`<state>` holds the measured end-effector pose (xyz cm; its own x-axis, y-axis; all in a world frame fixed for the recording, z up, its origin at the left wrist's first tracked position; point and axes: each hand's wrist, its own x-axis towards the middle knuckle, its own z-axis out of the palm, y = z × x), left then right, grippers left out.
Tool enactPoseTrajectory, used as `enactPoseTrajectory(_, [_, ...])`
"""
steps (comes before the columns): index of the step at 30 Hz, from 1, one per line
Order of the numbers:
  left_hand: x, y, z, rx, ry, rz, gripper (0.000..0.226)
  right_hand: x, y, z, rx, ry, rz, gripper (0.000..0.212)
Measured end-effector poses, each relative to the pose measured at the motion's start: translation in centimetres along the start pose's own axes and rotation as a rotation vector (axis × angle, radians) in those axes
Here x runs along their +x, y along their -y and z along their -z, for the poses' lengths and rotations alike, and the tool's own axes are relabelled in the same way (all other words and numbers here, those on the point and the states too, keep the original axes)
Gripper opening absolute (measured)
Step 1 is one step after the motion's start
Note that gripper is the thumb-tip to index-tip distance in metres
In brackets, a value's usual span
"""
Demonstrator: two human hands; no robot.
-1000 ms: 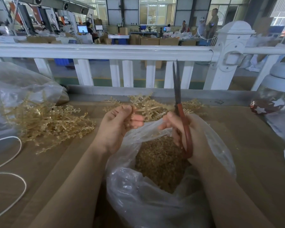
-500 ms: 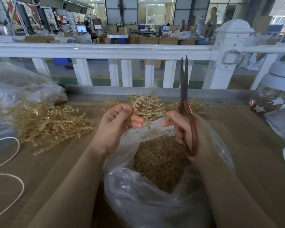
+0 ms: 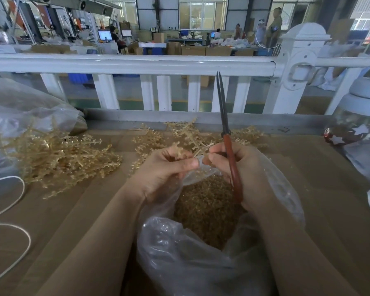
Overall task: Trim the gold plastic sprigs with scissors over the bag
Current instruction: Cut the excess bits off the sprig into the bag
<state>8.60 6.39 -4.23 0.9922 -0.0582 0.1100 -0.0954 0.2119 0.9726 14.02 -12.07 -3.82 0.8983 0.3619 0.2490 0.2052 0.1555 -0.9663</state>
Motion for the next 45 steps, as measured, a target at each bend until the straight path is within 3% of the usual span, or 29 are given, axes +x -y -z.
enactPoseTrajectory(14, [0.3,0.7,-0.6,0.043,-0.11,-0.068,0.008,0.6,-1.3,-0.2,-0.16,-0.019,0.017,0.012])
enactPoseTrajectory(20, [0.3,0.8,-0.7,0.019,-0.084,-0.053,0.018,0.6,-1.5,-0.2,-0.141,-0.004,0.049,0.014])
enactPoseTrajectory(23, [0.3,0.9,-1.1,-0.009,-0.106,-0.023,0.035,0.6,-1.5,-0.2,-0.14,-0.01,0.063,0.015])
enactPoseTrajectory(27, [0.2,0.9,-0.9,-0.034,-0.132,-0.043,0.015,0.5,-1.3,-0.2,-0.109,0.005,0.058,0.029])
enactPoseTrajectory(29, [0.4,1.0,-0.8,-0.016,-0.152,-0.052,0.017,0.6,-1.4,-0.3,-0.133,0.001,0.067,0.024])
enactPoseTrajectory(31, [0.5,1.0,-0.7,-0.025,-0.192,-0.088,0.02,0.7,-1.4,-0.4,-0.175,-0.024,0.081,0.023])
enactPoseTrajectory(35, [0.6,0.5,-0.5,-0.087,-0.317,-0.214,0.019,0.5,-1.2,-0.3,-0.289,-0.068,0.096,0.052])
enactPoseTrajectory(40, [0.3,-0.1,0.0,-0.056,-0.367,-0.308,0.01,0.3,-1.3,-0.1,-0.537,-0.061,0.124,0.058])
enactPoseTrajectory(45, [0.1,-0.1,0.5,0.013,-0.359,-0.326,0.007,0.1,-1.9,0.0,-0.897,-0.058,0.269,0.057])
